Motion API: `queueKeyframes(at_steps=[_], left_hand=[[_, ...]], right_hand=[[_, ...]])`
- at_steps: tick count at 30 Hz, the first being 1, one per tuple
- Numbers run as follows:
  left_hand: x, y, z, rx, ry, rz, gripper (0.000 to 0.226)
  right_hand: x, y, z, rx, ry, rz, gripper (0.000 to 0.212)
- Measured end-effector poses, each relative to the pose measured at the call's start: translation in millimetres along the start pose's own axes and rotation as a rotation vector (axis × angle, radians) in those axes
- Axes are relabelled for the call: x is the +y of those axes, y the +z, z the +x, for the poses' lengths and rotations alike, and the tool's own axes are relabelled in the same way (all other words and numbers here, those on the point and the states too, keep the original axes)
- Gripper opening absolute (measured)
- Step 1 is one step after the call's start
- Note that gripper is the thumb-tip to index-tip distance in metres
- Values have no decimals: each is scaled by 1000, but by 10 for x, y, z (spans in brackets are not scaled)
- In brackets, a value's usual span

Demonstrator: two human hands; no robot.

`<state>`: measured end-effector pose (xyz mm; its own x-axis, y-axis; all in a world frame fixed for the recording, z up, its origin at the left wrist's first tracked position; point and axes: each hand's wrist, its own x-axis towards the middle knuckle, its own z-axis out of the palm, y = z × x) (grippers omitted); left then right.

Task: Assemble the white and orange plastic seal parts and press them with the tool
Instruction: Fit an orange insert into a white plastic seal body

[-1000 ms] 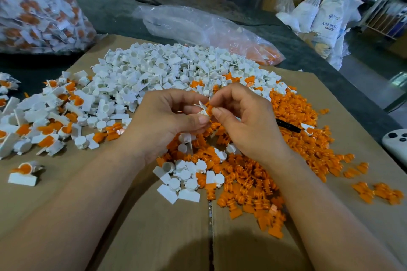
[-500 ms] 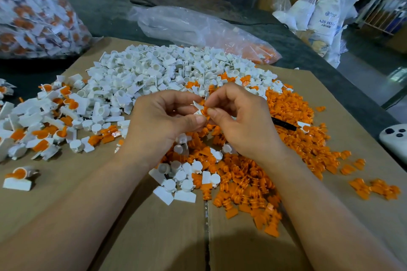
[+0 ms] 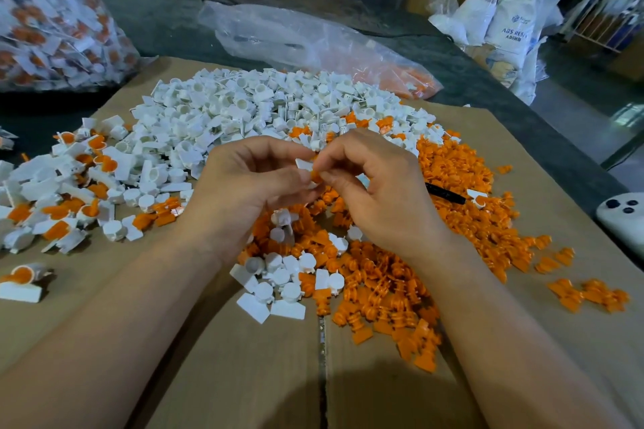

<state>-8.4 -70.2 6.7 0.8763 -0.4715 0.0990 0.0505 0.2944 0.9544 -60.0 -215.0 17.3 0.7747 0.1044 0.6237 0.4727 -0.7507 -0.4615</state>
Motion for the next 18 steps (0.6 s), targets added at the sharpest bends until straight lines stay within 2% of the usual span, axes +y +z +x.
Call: queueKeyframes(at_steps=[3, 6, 12, 18], left_hand=[[2, 8, 2, 20, -6, 17, 24], [8, 7, 11, 45, -11, 2, 28], [3, 45, -4, 86, 49, 28, 28], [5, 39, -22, 162, 163, 127, 27]], right_hand=[[-10, 16, -14, -13, 26, 19, 8], [-33, 33, -18, -3, 142, 108, 8], [-67, 30, 2, 48, 278, 239, 21], [-77, 38, 8, -21, 467, 408, 11]])
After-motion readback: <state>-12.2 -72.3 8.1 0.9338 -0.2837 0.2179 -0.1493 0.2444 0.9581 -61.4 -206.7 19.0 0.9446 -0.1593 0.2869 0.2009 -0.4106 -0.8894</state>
